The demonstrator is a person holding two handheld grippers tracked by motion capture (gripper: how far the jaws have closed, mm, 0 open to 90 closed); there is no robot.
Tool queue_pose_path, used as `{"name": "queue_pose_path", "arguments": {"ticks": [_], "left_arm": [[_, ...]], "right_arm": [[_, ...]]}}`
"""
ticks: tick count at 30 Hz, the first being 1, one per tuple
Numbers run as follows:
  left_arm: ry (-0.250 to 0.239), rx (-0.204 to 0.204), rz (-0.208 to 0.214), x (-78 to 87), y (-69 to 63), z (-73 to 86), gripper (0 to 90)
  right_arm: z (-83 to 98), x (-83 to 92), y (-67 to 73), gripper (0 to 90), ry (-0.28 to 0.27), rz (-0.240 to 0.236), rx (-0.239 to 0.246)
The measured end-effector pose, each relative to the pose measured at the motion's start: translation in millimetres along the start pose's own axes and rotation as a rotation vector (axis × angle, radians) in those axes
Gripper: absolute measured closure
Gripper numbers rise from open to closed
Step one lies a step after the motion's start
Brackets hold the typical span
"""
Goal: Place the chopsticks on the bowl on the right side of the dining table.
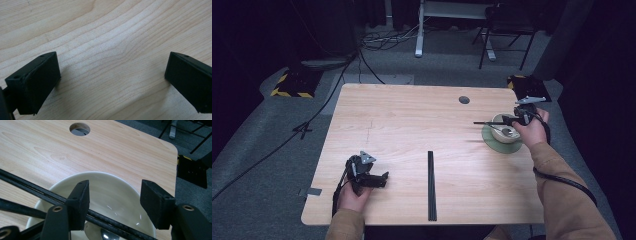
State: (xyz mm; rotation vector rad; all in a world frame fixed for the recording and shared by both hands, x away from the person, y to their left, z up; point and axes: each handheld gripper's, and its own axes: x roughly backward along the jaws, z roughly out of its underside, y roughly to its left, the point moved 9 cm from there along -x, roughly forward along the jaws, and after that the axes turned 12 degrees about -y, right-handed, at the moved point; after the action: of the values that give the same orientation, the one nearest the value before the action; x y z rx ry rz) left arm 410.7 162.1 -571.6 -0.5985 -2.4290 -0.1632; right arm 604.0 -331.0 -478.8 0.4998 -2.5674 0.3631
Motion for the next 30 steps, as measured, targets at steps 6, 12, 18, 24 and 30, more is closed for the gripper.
{"name": "queue_pose_path", "arguments": {"ticks": [6, 12, 18, 24, 30], "left_arm": [[0.001, 0.0, 0.003, -0.2, -0.2, 0.0, 0.3], [0.002, 0.004, 0.007, -0.3, -0.8, 0.1, 0.3], [0.002, 0.004, 0.007, -0.4, -0.9, 0.0, 0.3], [0.002, 0.004, 0.007, -0.4, -0.8, 0.0, 0.3], [0.002, 0.004, 0.007, -0.4, -0.8, 0.0, 0.3]], "right_arm": [[3.2, 2.7, 1.2, 41.1, 0.007, -0.016, -0.006], [-9.2, 16.0, -0.5, 40.9, -0.052, -0.013, -0.021], [-19.4, 37.4, -7.1, 39.6, -0.081, -0.017, -0.02], [-25.9, 58.0, -6.4, 37.0, -0.104, -0.046, -0.056], [-32.4, 75.6, -1.9, 34.3, -0.112, -0.091, -0.081]]}}
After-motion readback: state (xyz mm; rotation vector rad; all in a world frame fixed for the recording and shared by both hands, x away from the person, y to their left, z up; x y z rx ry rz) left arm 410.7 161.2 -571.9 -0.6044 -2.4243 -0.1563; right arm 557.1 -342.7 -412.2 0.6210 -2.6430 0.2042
